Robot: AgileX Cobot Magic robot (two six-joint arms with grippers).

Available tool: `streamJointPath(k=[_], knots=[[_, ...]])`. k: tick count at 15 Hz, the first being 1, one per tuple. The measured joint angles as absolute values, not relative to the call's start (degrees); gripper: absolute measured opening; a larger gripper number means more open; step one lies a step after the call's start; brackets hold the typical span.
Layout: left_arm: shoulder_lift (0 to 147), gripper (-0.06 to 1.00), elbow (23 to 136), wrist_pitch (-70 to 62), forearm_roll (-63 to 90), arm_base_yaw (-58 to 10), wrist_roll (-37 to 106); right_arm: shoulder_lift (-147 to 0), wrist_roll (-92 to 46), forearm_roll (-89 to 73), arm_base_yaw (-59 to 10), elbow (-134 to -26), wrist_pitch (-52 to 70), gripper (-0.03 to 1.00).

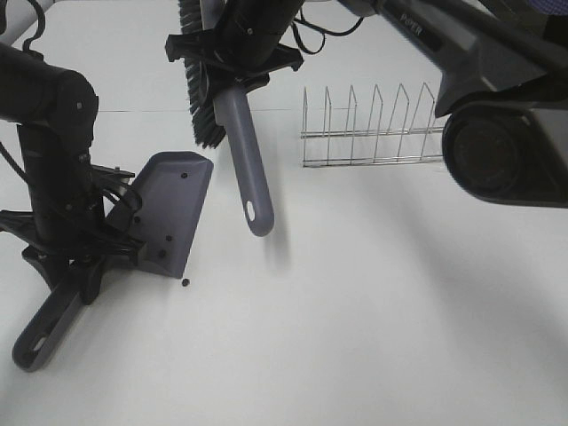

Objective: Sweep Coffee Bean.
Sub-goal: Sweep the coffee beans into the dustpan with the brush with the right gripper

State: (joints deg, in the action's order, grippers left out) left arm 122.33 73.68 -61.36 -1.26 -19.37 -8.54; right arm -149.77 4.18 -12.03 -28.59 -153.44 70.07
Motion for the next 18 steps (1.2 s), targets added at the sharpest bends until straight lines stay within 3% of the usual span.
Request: streamJointPath(k=[3, 7, 10, 14, 18], knots=[[122.3, 0.33, 73.2, -61.0, -1.6, -19.4, -7.4, -138.4, 3.7, -9.7, -28.8, -135.8, 70.0, 0.34], [118.0, 0.33, 63.5, -56.0, -1.5, -19.4, -7.2, -123.8, 6.1, -1.6, -28.8, -106.6, 70.6, 0.34], [117.9, 0.33, 63.0, -57.1, -1.5, -19.8, -7.2, -124.2, 8.4, 0.0, -30.4, -101.1, 70.8, 0.34], [117.9, 0.33, 62.9, -56.7, -1.4, -22.0, -7.2, -127.1, 9.6, -0.8, -36.7, -100.7, 68.6, 0.34], [118.7, 0.33, 62.9, -56.8, 0.0, -23.0, -7.2, -131.0, 8.9, -7.4, -38.2, -100.7, 62.5, 0.34]])
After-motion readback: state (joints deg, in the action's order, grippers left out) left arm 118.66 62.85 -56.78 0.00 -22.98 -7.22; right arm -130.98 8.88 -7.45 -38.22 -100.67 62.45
